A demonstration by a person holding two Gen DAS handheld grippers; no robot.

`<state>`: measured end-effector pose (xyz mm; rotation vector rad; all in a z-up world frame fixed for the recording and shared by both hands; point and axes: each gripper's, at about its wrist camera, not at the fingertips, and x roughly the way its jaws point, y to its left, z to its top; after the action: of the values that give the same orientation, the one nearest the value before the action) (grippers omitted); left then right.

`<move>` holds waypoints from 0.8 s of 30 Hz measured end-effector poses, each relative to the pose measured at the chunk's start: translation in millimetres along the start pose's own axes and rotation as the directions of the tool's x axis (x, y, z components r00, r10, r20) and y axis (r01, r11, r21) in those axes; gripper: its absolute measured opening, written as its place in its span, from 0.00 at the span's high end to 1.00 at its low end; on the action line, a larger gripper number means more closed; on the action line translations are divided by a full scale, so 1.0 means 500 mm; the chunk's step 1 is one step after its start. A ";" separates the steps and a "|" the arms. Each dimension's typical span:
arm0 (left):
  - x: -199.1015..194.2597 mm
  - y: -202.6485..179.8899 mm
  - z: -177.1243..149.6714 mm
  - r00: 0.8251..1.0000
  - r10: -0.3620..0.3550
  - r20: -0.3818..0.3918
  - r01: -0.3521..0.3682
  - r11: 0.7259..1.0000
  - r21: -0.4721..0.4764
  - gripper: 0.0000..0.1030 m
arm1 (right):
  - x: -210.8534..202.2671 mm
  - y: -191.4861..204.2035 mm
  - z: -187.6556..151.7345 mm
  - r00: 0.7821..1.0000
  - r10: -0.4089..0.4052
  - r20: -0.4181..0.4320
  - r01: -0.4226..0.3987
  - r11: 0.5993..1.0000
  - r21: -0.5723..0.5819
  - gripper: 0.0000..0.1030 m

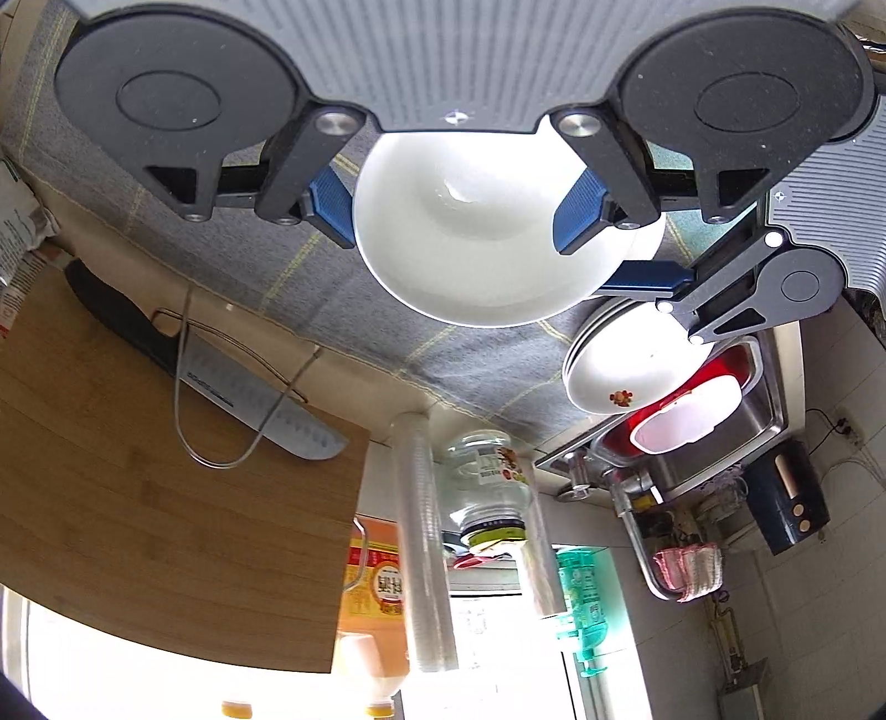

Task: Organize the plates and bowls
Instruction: 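Carry the held pink-flowered bowl with both tools over the two stacked bowls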

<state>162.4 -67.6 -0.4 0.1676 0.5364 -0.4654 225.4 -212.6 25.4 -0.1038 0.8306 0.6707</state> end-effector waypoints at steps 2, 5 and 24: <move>-0.009 0.016 -0.005 1.000 0.018 -0.001 -0.018 1.000 -0.012 0.06 | 0.012 0.015 0.009 1.000 0.015 -0.002 -0.015 1.000 -0.012 0.21; -0.019 0.039 -0.011 0.999 0.043 -0.005 -0.043 0.999 -0.028 0.06 | 0.034 0.034 0.021 0.999 0.036 -0.009 -0.036 0.999 -0.030 0.21; -0.007 0.100 -0.056 0.993 0.076 -0.085 -0.083 0.994 -0.077 0.06 | 0.136 0.088 0.032 0.990 0.110 -0.085 -0.114 0.992 -0.048 0.21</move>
<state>170.5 -14.4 -20.7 0.1312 0.6260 -0.3597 242.8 -137.6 -4.8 -0.1338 0.9026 0.7984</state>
